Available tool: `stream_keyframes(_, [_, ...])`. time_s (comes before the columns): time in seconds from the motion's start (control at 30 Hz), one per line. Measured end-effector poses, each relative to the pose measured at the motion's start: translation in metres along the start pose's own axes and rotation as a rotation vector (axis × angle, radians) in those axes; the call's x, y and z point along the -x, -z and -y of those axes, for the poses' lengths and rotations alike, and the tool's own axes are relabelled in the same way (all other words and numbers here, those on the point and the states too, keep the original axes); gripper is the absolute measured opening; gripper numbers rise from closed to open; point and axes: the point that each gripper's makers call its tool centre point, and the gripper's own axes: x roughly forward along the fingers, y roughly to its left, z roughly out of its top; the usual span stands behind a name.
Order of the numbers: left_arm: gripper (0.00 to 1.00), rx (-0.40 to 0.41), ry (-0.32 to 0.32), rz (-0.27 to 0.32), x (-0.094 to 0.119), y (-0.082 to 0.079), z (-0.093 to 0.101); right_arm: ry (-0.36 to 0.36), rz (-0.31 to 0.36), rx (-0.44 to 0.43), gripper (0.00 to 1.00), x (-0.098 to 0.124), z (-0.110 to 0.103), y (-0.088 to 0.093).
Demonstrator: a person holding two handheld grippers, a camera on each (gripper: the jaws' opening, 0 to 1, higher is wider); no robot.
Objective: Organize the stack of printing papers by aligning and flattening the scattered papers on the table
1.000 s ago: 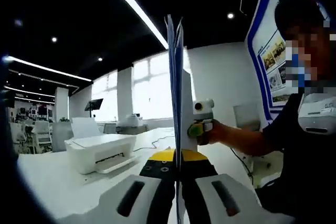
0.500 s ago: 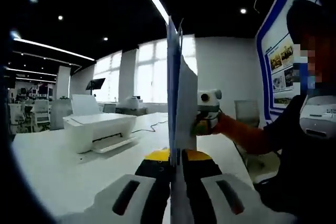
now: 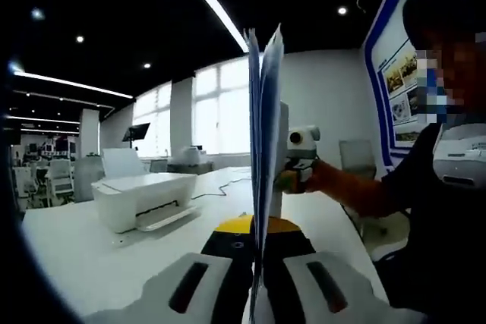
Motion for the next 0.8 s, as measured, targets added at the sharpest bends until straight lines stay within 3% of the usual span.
stream_keyframes(0.13, [0.06, -0.011, -0.008, -0.002, 0.002, -0.007, -0.001, -0.011, -0.011, 0.017, 0.0, -0.001, -0.003, -0.006])
stream_keyframes(0.23, [0.07, 0.005, -0.004, -0.013, 0.003, -0.002, -0.001, -0.017, -0.022, 0.004, 0.0, -0.002, -0.003, -0.001])
stream_keyframes(0.27, [0.1, 0.006, -0.011, -0.019, 0.003, 0.002, -0.001, -0.016, -0.03, -0.004, 0.03, -0.003, -0.002, 0.003])
stream_keyframes(0.3, [0.23, 0.008, -0.038, -0.015, 0.003, 0.004, -0.005, -0.002, -0.037, -0.027, 0.13, -0.004, 0.0, 0.009])
stream_keyframes(0.33, [0.29, 0.041, -0.043, -0.016, 0.002, 0.007, -0.007, -0.003, -0.046, -0.055, 0.23, -0.005, -0.001, 0.013])
stream_keyframes(0.53, [0.25, 0.056, -0.017, -0.028, 0.001, 0.013, -0.004, -0.02, -0.052, -0.056, 0.17, -0.004, -0.002, 0.014])
stream_keyframes(0.6, [0.07, 0.051, 0.019, -0.03, -0.001, 0.011, 0.0, -0.031, -0.046, -0.039, 0.0, -0.002, -0.002, 0.009])
stream_keyframes(0.8, [0.06, 0.04, 0.002, -0.012, -0.002, -0.003, 0.0, -0.018, -0.021, -0.04, 0.0, 0.0, 0.003, -0.007])
